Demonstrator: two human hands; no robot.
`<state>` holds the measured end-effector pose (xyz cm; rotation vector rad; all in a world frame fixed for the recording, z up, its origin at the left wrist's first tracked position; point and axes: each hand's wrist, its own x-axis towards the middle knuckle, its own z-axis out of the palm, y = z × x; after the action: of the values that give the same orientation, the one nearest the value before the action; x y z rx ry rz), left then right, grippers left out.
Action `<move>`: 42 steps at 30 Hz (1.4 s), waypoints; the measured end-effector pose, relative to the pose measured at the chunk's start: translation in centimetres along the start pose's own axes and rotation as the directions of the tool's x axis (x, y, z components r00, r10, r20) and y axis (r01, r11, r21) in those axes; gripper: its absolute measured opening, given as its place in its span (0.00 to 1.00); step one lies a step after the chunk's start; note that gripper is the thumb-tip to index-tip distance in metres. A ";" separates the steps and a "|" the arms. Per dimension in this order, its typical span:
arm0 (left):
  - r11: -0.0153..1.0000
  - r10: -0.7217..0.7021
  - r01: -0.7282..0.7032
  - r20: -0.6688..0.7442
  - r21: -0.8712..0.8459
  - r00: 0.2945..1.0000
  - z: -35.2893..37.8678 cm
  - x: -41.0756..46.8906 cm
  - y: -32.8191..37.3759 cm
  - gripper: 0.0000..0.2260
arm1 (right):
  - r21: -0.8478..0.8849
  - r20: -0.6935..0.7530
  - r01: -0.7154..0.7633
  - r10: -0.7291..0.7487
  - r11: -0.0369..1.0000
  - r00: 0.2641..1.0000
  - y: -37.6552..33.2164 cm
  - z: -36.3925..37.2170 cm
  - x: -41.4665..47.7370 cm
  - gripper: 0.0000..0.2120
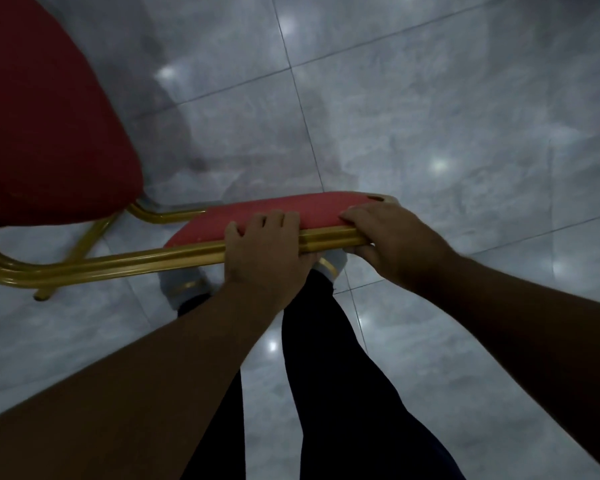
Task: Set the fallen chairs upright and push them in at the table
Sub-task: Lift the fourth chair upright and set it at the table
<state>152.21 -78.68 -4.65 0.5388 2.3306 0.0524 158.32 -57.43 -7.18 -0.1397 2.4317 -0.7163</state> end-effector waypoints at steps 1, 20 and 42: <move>0.998 0.062 -0.062 0.003 -0.020 0.998 -0.1 0.2 0.2 0.22 | -0.016 -0.012 0.010 -0.011 1.000 1.000 -0.1 0.0 -0.1 0.24; 0.943 0.233 -0.316 -0.471 -0.104 0.851 -9.9 -14.0 -5.6 0.15 | -0.049 -0.455 0.200 -0.200 0.979 0.868 -17.5 -8.5 -6.8 0.14; 0.898 0.105 -0.390 -0.762 -0.203 0.639 -20.8 -45.0 -24.9 0.14 | -0.504 -0.466 0.430 -0.655 0.749 0.594 -54.6 -14.1 -14.4 0.12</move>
<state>158.12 -116.72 35.28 0.7544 2.8960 0.9893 158.56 -93.60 38.35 -1.0041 3.1891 -0.6456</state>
